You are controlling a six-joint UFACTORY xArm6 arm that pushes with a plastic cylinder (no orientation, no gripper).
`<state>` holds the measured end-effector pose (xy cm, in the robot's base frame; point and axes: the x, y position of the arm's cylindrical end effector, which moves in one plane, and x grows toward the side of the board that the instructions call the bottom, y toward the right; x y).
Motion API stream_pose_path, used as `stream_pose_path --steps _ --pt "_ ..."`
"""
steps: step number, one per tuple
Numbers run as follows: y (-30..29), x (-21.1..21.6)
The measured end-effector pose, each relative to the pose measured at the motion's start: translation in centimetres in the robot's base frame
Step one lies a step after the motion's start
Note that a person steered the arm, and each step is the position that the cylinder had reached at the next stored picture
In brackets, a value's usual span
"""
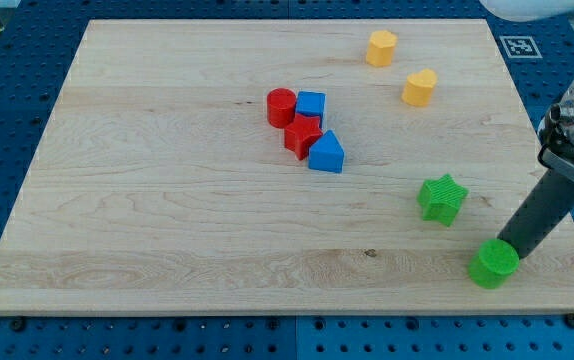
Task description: Place the green circle at the bottom center of the board
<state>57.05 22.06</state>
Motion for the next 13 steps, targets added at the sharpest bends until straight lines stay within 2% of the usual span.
stream_pose_path --steps 2,4,7,9,13 --pt "2.6 2.2" --pt "2.4 2.8" --pt "-3.5 2.3" --pt "-3.5 1.0" --pt "-11.2 1.2"
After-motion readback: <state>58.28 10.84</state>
